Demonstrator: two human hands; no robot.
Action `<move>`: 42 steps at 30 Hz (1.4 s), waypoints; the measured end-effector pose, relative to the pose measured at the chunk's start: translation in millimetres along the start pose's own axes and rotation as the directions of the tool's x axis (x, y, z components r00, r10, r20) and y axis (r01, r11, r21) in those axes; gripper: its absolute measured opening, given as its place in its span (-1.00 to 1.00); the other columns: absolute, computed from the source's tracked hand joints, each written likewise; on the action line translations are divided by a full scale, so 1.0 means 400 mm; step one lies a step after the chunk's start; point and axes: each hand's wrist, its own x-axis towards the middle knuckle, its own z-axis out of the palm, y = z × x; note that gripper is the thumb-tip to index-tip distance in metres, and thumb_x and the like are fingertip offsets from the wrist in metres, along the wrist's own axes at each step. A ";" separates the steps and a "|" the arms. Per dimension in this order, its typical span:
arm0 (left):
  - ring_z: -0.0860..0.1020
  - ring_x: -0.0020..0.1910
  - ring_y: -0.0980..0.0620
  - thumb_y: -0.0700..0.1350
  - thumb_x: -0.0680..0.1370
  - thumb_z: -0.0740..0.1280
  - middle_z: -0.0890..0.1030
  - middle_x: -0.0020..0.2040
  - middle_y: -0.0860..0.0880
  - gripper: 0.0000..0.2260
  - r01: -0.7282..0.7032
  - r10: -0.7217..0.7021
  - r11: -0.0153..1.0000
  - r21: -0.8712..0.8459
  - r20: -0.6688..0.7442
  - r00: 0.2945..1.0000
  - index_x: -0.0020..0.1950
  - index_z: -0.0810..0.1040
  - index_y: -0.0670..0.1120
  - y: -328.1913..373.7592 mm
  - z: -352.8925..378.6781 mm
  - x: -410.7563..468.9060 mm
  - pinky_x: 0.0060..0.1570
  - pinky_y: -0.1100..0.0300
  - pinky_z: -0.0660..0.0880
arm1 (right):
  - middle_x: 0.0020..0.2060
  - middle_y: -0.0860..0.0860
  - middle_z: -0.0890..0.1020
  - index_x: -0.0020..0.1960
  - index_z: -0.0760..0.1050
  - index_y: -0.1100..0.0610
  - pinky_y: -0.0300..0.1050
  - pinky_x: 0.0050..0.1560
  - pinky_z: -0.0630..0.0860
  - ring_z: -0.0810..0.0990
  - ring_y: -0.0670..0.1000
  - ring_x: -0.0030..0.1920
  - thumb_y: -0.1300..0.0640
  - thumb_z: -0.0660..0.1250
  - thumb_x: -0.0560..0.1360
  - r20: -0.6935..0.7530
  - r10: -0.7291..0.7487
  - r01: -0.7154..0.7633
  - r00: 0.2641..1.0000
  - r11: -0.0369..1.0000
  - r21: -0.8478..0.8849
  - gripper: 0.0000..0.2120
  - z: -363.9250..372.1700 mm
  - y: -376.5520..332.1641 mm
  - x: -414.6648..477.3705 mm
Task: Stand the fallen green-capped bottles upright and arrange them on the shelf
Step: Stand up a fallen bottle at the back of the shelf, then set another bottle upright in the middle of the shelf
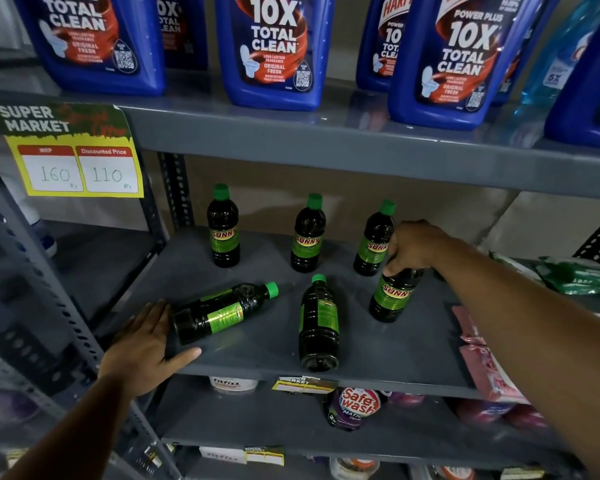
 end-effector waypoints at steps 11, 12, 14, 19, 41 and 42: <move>0.07 0.50 -0.08 0.56 0.35 -0.08 0.17 0.52 -0.15 0.01 0.003 -0.002 0.999 -0.034 0.016 1.000 0.50 0.12 -0.21 0.000 -0.003 0.002 0.42 -0.06 0.12 | 0.07 0.14 0.59 0.12 0.52 0.12 -0.04 0.03 0.54 0.59 0.19 0.11 -0.27 0.40 0.38 -0.119 -0.050 0.088 0.992 0.936 0.340 -0.48 0.205 -0.187 -0.131; 0.07 0.50 -0.08 0.55 0.35 -0.07 0.17 0.52 -0.16 0.01 0.002 -0.002 0.999 -0.042 0.016 1.000 0.50 0.13 -0.21 0.000 -0.005 0.002 0.42 -0.07 0.13 | 0.01 0.12 0.59 0.00 0.50 0.12 -0.07 -0.04 0.53 0.60 0.16 0.06 -0.31 0.43 0.34 0.027 0.010 -0.020 1.000 0.904 0.427 -0.48 0.238 -0.203 -0.131; 0.08 0.50 -0.08 0.55 0.35 -0.06 0.18 0.52 -0.16 0.01 0.002 0.000 0.999 -0.052 0.025 1.000 0.49 0.14 -0.21 -0.001 -0.007 0.001 0.42 -0.07 0.14 | -0.01 0.09 0.58 -0.02 0.49 0.12 -0.06 -0.11 0.54 0.61 0.12 -0.01 -0.29 0.52 0.25 0.248 0.089 -0.230 0.965 0.745 0.627 -0.44 0.287 -0.224 -0.126; 0.10 0.49 -0.10 0.55 0.35 -0.05 0.20 0.51 -0.17 0.00 -0.006 0.007 0.998 -0.067 0.020 1.000 0.49 0.16 -0.21 -0.005 0.000 0.001 0.42 -0.08 0.15 | -0.02 0.14 0.67 0.04 0.55 0.13 0.17 -0.09 0.65 0.69 0.18 -0.11 -0.05 0.66 0.13 0.334 0.124 -0.349 0.934 0.508 0.787 -0.42 0.322 -0.241 -0.093; -0.06 0.51 -0.05 0.57 0.32 -0.15 0.03 0.56 -0.12 0.04 0.008 -0.005 0.999 -0.038 0.058 0.998 0.52 0.00 -0.18 -0.008 0.006 0.006 0.46 -0.01 0.01 | 0.14 -0.14 0.50 0.47 0.06 0.00 -0.12 0.19 0.45 0.51 -0.18 0.15 0.34 0.49 0.31 -0.232 -0.090 0.248 0.969 0.403 0.881 -0.10 0.392 -0.232 -0.074; -0.07 0.51 -0.05 0.57 0.33 -0.15 0.02 0.56 -0.11 0.03 0.007 -0.005 1.000 -0.031 0.057 0.998 0.52 -0.01 -0.18 -0.010 0.007 0.006 0.46 -0.01 0.00 | 0.14 -0.11 0.52 0.45 0.10 -0.02 -0.05 0.22 0.47 0.54 -0.13 0.16 0.37 0.48 0.31 -0.223 -0.107 0.248 0.969 0.419 0.873 -0.12 0.390 -0.221 -0.066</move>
